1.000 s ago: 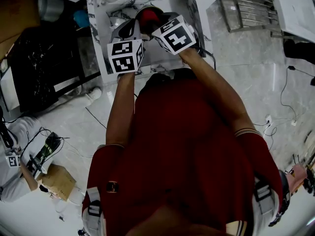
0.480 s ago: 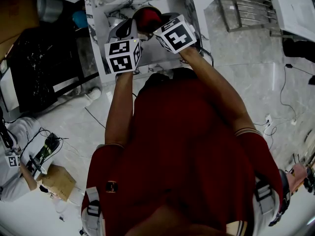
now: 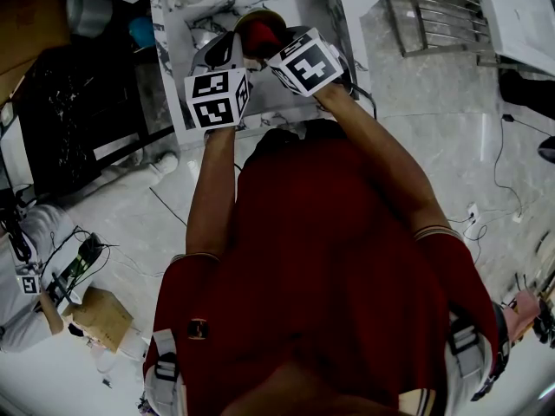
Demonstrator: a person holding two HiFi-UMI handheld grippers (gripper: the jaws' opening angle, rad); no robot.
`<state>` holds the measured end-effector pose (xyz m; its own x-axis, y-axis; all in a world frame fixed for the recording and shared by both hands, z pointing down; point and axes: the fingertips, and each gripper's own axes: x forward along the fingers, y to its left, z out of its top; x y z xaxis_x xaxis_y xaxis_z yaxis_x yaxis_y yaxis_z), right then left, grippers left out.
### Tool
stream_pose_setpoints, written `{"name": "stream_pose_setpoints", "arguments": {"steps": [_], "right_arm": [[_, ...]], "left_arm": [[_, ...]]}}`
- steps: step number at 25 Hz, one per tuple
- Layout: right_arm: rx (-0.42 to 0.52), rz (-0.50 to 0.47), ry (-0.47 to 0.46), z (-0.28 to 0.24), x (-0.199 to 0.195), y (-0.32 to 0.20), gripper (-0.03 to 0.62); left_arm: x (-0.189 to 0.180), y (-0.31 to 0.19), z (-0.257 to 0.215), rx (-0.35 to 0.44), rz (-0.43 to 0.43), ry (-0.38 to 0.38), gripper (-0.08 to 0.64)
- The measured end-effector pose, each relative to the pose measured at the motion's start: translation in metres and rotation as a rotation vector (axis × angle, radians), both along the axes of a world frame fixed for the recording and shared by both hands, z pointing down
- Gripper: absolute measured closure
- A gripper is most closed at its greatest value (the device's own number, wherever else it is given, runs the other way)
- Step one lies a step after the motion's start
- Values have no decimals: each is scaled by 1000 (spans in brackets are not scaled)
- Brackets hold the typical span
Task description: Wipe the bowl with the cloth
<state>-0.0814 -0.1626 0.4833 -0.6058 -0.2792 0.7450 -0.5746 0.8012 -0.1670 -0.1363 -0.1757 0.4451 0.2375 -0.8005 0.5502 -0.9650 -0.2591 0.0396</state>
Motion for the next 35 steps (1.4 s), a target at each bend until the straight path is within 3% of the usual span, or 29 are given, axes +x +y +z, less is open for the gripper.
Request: {"name": "stream_pose_setpoints", "arguments": {"steps": [14, 22, 35], "right_arm": [[61, 33, -47, -12, 9, -13, 520], [87, 6, -71, -25, 17, -10, 520], [213, -27, -235, -79, 27, -4, 520]], "left_arm": [[1, 0, 0, 3, -7, 10, 548], [-4, 1, 4, -18, -43, 49, 548], [-24, 4, -5, -11, -128, 149, 548]]}}
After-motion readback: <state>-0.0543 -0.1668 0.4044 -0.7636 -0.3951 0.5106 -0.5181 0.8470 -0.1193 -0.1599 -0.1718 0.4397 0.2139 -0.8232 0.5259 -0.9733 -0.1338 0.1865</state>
